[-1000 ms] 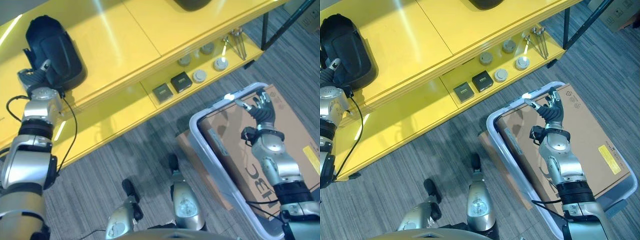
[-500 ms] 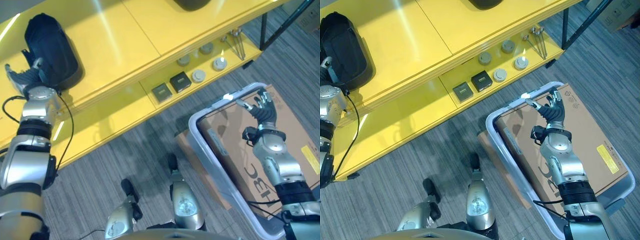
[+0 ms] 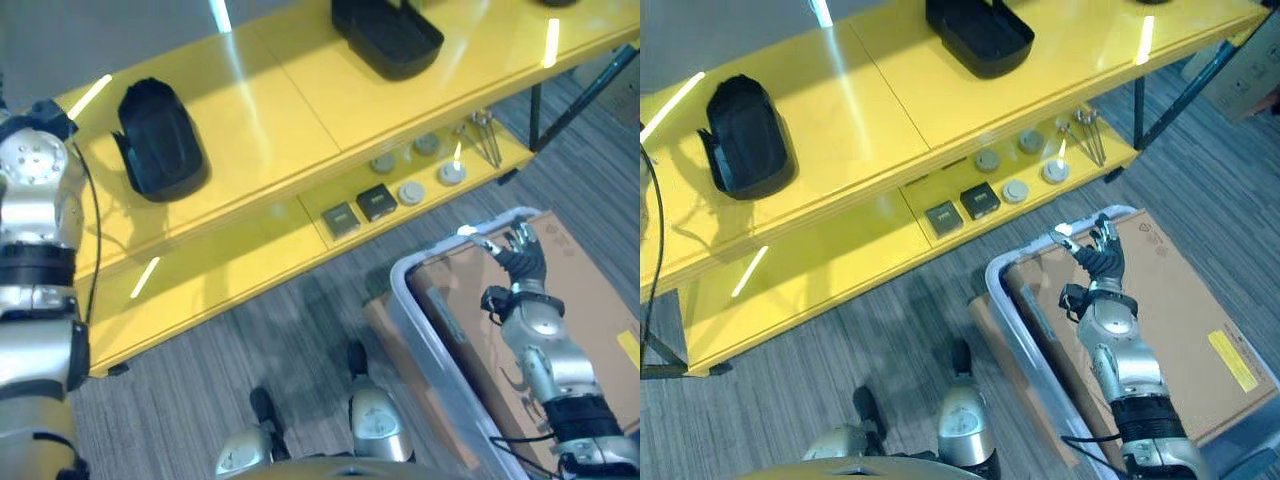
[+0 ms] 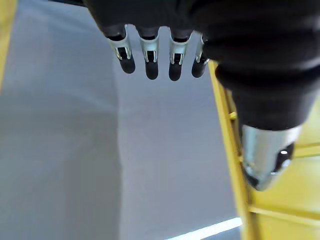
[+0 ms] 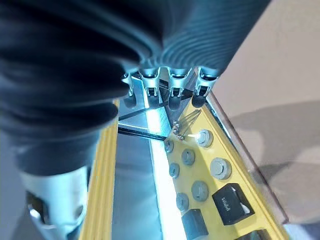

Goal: Move parts from the plastic box to the shelf.

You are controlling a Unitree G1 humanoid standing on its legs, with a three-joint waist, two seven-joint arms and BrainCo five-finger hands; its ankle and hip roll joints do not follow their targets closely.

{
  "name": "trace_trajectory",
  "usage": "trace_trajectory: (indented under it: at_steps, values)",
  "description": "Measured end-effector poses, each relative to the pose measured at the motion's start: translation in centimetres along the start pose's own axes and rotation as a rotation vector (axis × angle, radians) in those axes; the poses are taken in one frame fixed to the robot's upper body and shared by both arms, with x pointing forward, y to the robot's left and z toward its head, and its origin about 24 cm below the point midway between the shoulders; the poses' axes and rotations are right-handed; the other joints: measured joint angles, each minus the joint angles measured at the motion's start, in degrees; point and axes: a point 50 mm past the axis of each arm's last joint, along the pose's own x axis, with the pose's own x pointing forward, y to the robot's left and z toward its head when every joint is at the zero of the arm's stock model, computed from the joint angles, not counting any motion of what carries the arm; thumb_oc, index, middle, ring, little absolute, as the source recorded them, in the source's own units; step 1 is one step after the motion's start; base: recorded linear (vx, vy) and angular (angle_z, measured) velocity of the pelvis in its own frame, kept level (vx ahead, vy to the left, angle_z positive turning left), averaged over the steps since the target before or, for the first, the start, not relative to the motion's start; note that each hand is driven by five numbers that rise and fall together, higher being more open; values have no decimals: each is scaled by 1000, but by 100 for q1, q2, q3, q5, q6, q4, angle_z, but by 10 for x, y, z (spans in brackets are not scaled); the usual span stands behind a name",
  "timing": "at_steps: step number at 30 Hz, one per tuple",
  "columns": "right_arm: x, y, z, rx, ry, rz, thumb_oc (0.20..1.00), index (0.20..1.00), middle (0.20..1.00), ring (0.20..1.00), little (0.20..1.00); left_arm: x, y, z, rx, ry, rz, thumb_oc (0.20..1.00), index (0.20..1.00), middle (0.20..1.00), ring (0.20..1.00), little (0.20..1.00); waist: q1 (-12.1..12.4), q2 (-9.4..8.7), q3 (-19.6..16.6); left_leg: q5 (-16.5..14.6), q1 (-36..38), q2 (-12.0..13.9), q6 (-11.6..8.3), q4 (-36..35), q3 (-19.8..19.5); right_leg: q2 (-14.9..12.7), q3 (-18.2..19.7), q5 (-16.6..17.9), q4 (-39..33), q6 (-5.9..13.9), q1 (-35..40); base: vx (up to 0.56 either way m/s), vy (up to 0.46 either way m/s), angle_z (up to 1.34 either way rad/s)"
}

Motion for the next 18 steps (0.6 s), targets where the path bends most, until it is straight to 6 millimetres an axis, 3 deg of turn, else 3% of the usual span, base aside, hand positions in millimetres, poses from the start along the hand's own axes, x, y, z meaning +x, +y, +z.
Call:
trace_trajectory:
  at_steps: [3, 5, 7, 9, 13, 14, 18]
  values:
    - [-3, 4, -5, -16, 3, 1, 1000, 1000, 1000, 1000, 1000, -14, 4, 8, -125, -20, -54, 1000, 1000, 1000, 1000, 1000, 84, 17, -166, -13, 142, 32, -16, -4, -83, 14, -120, -41, -1, -4, 209, 22, -58, 11]
    - [-8, 6, -10, -27, 8, -8, 1000, 1000, 1000, 1000, 1000, -27, 20, 10, -197, -18, -68, 1000, 1000, 1000, 1000, 1000, 194, 39, -383, -100, 166, 54, -18, -36, -101, 26, -133, -149, -3, 1, 277, -4, -54, 11]
    - [-17, 3, -19, -33, 40, -10, 1000, 1000, 1000, 1000, 1000, -36, 46, 1, -173, -2, -44, 1000, 1000, 1000, 1000, 1000, 363, 85, -679, -122, 179, 79, -44, -37, -164, 39, -194, -199, -4, 6, 326, -40, -53, 19]
    - [-29, -10, -35, -27, 97, -53, 1000, 1000, 1000, 1000, 1000, -49, 90, -7, -134, 37, -10, 1000, 1000, 1000, 1000, 1000, 621, 72, -967, -122, 173, 93, -44, -36, -283, 43, -312, -299, -6, 14, 390, -69, -43, 25]
    - [-44, -22, -52, -4, 164, -108, 1000, 1000, 1000, 1000, 1000, -69, 145, -26, 20, 132, 36, 1000, 1000, 1000, 1000, 1000, 983, -2, -1146, -103, 155, 73, -23, -35, -458, 7, -482, -334, -6, 33, 466, -51, -21, 25]
    - [-51, -19, -61, 28, 200, -99, 1000, 1000, 1000, 1000, 1000, -85, 172, -36, 88, 202, 48, 1000, 1000, 1000, 1000, 1000, 1141, -94, -1199, -98, 114, 64, -18, -37, -563, -14, -583, -353, -12, 44, 511, -61, -35, 36]
    - [-61, -14, -77, 137, 267, -67, 1000, 1000, 1000, 1000, 1000, -122, 214, -55, 80, 356, 105, 1000, 1000, 1000, 1000, 1000, 1386, -205, -1271, -119, 34, 38, -46, -39, -700, -53, -685, -366, -18, 59, 533, -42, -38, 23]
